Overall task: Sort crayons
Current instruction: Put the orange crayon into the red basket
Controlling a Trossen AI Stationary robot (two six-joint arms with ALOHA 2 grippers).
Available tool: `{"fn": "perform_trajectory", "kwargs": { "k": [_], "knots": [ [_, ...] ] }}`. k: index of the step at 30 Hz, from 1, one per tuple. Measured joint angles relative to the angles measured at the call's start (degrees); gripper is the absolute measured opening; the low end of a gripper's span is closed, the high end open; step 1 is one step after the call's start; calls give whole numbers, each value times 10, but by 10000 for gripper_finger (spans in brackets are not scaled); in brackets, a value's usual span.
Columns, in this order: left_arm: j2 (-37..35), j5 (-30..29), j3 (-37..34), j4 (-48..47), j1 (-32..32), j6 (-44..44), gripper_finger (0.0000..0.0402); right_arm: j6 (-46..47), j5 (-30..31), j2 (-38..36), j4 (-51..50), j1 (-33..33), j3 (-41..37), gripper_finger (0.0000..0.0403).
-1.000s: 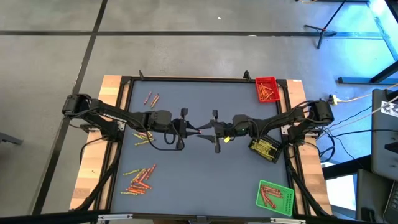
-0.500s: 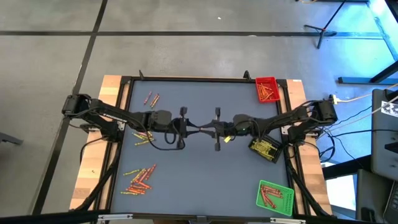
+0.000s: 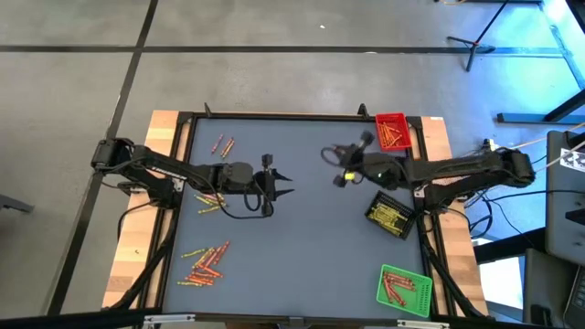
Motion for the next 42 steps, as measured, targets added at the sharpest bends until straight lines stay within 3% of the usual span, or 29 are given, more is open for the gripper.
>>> {"fn": "perform_trajectory", "kwargs": {
  "k": [8, 14, 22, 26, 37, 42],
  "knots": [
    [0, 0, 0, 0, 0, 0, 120, 26, 0, -31, -108, -159, 0, 25],
    [0, 1, 0, 0, 0, 0, 120, 59, -21, -10, -148, -288, 0, 44],
    [0, 0, 0, 0, 0, 0, 120, 116, -71, 37, -186, -424, 0, 29],
    [0, 0, 0, 0, 0, 0, 120, 142, -106, 72, -207, -462, 0, 31],
    [0, 0, 0, 0, 0, 0, 120, 186, -106, 159, -228, -500, 0, 59],
    [0, 0, 0, 0, 0, 0, 120, 190, -101, 162, -226, -499, 0, 108]
  ]
}}
